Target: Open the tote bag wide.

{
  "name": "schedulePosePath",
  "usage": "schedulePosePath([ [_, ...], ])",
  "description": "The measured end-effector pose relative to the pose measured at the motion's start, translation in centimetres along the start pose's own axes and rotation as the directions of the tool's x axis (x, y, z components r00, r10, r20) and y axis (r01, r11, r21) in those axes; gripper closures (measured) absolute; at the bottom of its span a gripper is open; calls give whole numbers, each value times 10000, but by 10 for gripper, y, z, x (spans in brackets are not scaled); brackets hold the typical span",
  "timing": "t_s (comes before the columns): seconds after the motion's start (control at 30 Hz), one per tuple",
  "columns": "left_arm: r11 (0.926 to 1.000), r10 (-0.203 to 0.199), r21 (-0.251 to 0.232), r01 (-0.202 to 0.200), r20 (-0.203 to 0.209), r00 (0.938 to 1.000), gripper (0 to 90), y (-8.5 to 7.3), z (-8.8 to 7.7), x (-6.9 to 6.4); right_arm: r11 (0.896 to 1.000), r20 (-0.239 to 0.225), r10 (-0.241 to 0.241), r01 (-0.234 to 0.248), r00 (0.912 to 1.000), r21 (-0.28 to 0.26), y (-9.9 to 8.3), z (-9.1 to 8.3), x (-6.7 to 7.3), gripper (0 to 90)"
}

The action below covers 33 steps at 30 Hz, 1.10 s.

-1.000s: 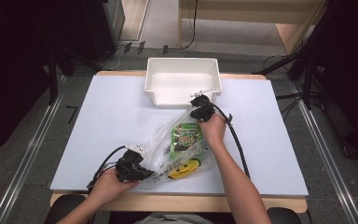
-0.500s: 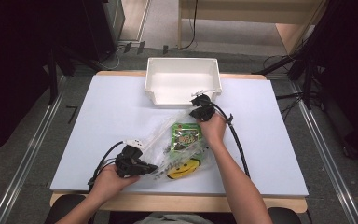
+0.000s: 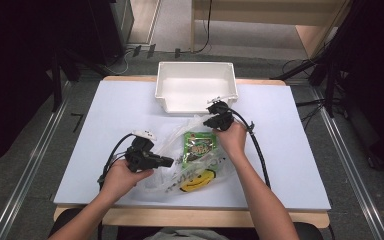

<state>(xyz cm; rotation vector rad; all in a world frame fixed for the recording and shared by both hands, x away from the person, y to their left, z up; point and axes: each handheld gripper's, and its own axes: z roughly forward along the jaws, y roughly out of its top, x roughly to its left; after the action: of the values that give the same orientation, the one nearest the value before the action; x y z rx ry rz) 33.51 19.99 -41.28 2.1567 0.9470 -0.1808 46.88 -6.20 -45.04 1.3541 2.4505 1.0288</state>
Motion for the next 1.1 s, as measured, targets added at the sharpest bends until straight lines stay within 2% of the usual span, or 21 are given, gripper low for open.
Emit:
schedulePosePath([
  [0.13, 9999, -158, -57, 157, -147, 9998, 898, 16, 3, 9, 9999, -323, -93, 91, 9994, -67, -5, -12, 5, 851],
  [0.17, 9998, -165, -68, 164, -167, 9997, 898, 24, 5, 11, 9998, -452, -167, 163, 9988, -104, -7, -18, 6, 849],
  [0.27, 9998, -176, -79, 175, -205, 9996, 898, 32, 7, 13, 9994, -538, -270, 257, 9982, -252, -10, -24, 8, 852],
  [0.37, 10000, -25, -78, 23, -317, 9995, 900, 49, 12, 15, 9983, -705, -476, 451, 9964, -369, -14, -35, 11, 900],
  [0.4, 10000, -25, -78, 23, -317, 9995, 900, 49, 12, 15, 9983, -705, -476, 451, 9964, -369, -14, -35, 11, 900],
  [0.53, 9999, 33, -96, -36, -371, 9993, 900, 67, 21, 20, 9974, -820, -615, 582, 9947, -413, -17, -43, 13, 900],
  [0.63, 9998, 222, -1, -223, -554, 9982, 900, 83, 34, 25, 9978, -832, -604, 579, 9947, -328, -23, -47, 12, 900],
  [0.7, 9996, 291, 16, -291, -650, 9975, 900, 86, 36, 26, 9974, -821, -643, 614, 9946, -365, -25, -48, 11, 900],
  [0.73, 9998, 190, 19, -190, -523, 9985, 900, 89, 39, 29, 9976, -788, -611, 584, 9950, -370, -26, -49, 11, 900],
  [0.8, 9999, 166, -11, -167, -561, 9983, 900, 94, 43, 32, 9974, -795, -632, 601, 9948, -404, -29, -54, 9, 900],
  [0.87, 9998, 172, -32, -175, -703, 9974, 900, 99, 45, 35, 9967, -811, -685, 647, 9943, -490, -32, -56, 8, 900],
  [1.0, 9998, 149, -89, -156, -738, 9972, 900, 108, 54, 43, 9971, -812, -687, 657, 9943, -392, -37, -60, 7, 900],
  [1.07, 9999, 81, -114, -89, -685, 9976, 900, 111, 61, 48, 9970, -764, -686, 656, 9947, -404, -39, -62, 7, 900],
  [1.1, 9997, -114, -242, 99, -603, 9981, 900, 113, 68, 53, 9972, -815, -650, 616, 9946, -429, -41, -62, 5, 900],
])
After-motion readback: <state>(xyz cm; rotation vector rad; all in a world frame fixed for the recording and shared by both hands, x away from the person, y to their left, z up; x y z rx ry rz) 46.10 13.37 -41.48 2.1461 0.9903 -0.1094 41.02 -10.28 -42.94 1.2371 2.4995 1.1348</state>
